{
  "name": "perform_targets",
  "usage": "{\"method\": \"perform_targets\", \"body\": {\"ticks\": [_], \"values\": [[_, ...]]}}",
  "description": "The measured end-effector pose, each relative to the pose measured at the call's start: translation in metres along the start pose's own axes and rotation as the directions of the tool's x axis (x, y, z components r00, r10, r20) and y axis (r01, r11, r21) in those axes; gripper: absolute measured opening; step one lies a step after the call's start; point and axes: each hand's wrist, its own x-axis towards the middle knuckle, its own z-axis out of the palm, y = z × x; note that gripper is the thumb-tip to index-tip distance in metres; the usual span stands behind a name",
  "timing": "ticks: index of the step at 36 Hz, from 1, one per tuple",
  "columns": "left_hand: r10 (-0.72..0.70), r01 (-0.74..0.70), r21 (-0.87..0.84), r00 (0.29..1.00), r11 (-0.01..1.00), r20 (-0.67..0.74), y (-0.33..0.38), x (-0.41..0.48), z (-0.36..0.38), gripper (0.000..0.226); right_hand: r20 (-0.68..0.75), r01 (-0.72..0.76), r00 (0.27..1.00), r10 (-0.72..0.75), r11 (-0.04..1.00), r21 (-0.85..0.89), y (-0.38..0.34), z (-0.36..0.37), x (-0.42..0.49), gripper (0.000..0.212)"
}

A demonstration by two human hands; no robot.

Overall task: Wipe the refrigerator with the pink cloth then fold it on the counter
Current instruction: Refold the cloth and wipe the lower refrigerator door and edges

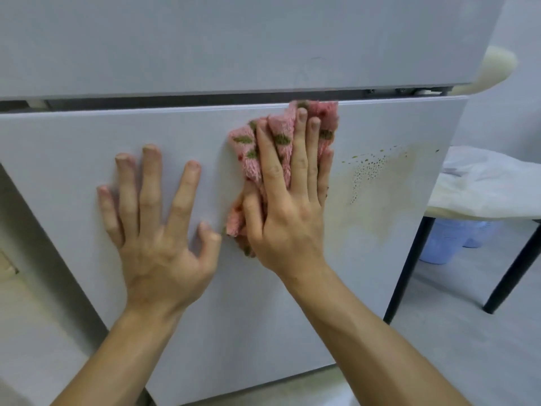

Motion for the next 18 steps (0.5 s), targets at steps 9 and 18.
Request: {"method": "perform_targets", "body": {"ticks": [9, 18], "values": [[-0.071, 0.071, 0.006, 0.997, 0.997, 0.012, 0.017, 0.002, 0.010, 0.074, 0.238, 0.132, 0.965, -0.108, 0.987, -0.088, 0.065, -0.004, -0.125, 0.080], [-0.057, 0.057, 0.006, 0.998, 0.998, 0.023, 0.017, 0.001, 0.011, 0.071, 0.294, 0.170, 0.946, -0.135, 0.981, -0.096, 0.070, -0.016, -0.115, 0.069]]}}
